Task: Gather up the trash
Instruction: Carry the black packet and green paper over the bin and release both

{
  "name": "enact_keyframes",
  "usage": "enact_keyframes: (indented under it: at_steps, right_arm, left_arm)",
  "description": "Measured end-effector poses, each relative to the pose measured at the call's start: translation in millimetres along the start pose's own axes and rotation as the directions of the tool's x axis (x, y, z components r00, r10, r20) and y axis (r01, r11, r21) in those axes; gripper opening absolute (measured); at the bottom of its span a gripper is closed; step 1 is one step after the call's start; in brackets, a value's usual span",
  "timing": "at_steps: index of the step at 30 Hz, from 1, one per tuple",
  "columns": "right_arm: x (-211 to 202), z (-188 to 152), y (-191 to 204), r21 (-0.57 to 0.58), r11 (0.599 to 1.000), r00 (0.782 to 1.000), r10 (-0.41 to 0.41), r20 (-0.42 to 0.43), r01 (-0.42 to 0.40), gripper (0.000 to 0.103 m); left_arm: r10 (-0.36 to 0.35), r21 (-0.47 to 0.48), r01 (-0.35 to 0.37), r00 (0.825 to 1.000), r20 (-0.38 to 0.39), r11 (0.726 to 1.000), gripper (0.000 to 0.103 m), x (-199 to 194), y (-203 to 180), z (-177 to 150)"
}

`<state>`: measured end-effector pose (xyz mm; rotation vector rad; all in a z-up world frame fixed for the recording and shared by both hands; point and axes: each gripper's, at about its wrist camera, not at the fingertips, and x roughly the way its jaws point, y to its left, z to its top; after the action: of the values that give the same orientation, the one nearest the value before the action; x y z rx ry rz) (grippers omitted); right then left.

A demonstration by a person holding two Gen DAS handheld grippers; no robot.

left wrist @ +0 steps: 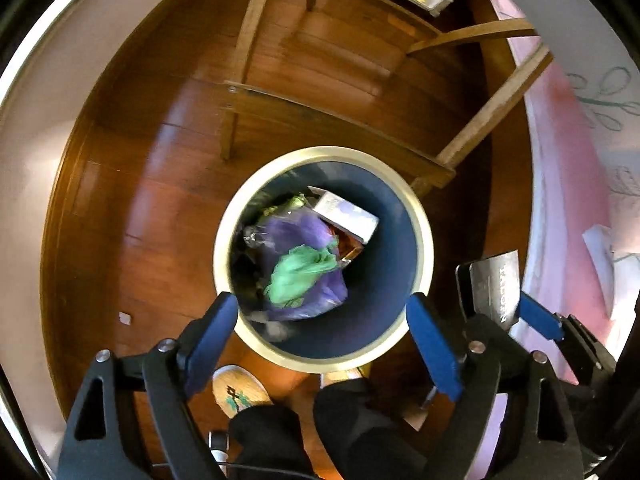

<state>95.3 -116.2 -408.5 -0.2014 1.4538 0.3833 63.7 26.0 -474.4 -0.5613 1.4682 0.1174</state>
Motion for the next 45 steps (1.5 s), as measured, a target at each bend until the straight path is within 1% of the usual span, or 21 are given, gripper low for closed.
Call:
enact_keyframes:
  at_steps: [5,6,10,15,19,23,28,32,37,40,45]
  right_arm:
    - [13,1,3,0.009,1.0,1.0,-0.011,0.0,0.011,0.071]
    - [15,1,5,0.012,1.0,1.0,-0.01,-0.001,0.01,0.071]
    - [17,3,10,0.021,1.0,1.0,-0.001,0.001,0.001,0.071]
    - [26,7,14,0.042,0.999,1.0,0.017,-0.021,-0.016,0.072]
    - [32,10,15,0.067,0.997,0.999,0.031,-0.036,-0.028,0.072]
    - [30,9,19,0.065,0.998,1.0,0.013,-0.018,-0.012,0.072]
    - [27,9,24,0.058,0.998,1.0,0.017,0.0,-0.017,0.072]
    - [17,10,25,0.072,0.997,0.999,0.038,0.013,-0.038,0.073]
    - [-2,12,30,0.071,0.997,0.999,0.026,0.026,-0.028,0.073]
    - [-21,12,32,0.085,0.996,0.999,0.021,0.035,-0.024,0.073]
    - [-65,9,34,0.097,0.995,0.997,-0.002,0.074,-0.005,0.073]
  left_arm:
    - [0.055,-0.029,-0.054,0.998,0.029,0.998,0.085,0,17,-5]
    - [0.075,-0.038,-0.074,0.996,0.04,0.997,0.085,-2,21,-7]
    - [0.119,-0.062,-0.114,0.99,0.077,0.991,0.085,-12,36,-10]
    - [0.142,-0.074,-0.134,0.984,0.107,0.988,0.085,-20,42,-10]
    - [0.16,-0.07,-0.152,0.98,0.115,0.986,0.085,-25,43,-9]
    - [0.169,-0.068,-0.162,0.978,0.118,0.984,0.085,-28,46,-9]
    - [0.175,-0.067,-0.168,0.978,0.117,0.984,0.085,-32,46,-7]
    - [0.175,-0.066,-0.168,0.979,0.104,0.984,0.085,-38,44,-8]
    - [0.18,-0.066,-0.175,0.979,0.091,0.982,0.085,-60,40,-9]
    - [0.176,-0.062,-0.17,0.978,0.11,0.983,0.085,-83,35,-10]
    - [0.177,-0.051,-0.172,0.974,0.138,0.984,0.085,-123,24,-9]
